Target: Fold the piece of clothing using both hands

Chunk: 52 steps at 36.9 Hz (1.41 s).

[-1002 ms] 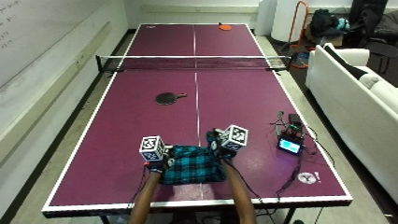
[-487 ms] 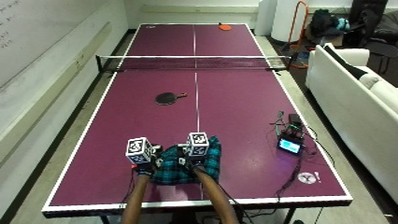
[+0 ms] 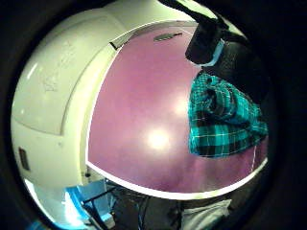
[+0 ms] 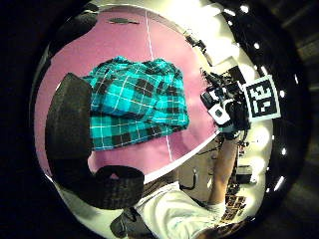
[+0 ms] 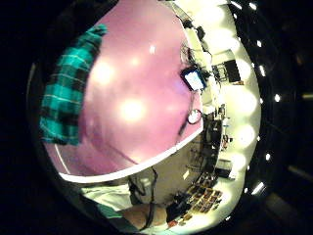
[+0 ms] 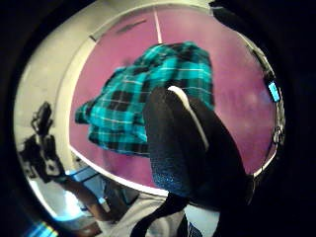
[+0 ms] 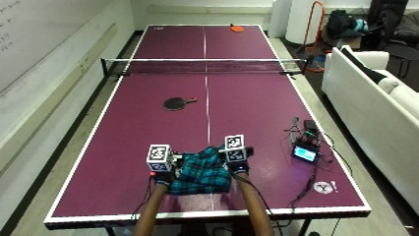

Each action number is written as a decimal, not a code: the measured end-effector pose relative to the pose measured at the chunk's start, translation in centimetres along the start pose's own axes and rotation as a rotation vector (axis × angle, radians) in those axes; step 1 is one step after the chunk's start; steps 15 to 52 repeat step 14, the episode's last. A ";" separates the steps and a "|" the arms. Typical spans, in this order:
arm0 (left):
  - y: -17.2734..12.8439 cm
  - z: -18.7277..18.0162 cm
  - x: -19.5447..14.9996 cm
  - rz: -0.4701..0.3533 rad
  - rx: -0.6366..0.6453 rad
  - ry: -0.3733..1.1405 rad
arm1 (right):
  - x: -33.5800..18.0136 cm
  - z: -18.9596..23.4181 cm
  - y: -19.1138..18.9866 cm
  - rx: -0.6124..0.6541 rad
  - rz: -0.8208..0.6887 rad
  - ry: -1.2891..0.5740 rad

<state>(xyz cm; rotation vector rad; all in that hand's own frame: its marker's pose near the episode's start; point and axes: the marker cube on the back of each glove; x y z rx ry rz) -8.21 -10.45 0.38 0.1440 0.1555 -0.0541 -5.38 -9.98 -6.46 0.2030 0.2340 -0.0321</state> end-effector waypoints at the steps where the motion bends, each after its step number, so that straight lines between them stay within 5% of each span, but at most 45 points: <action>1: 0.0 -0.1 0.4 0.007 0.000 -0.002 | 0.6 -0.4 0.2 0.007 0.007 0.003; 9: 0.5 -0.4 3.1 0.043 0.014 -0.058 | 3.2 6.2 -2.7 -0.085 0.043 0.005; 52: 0.4 0.3 4.3 0.070 0.021 -0.112 | 4.6 6.4 -1.8 -0.075 0.073 -0.010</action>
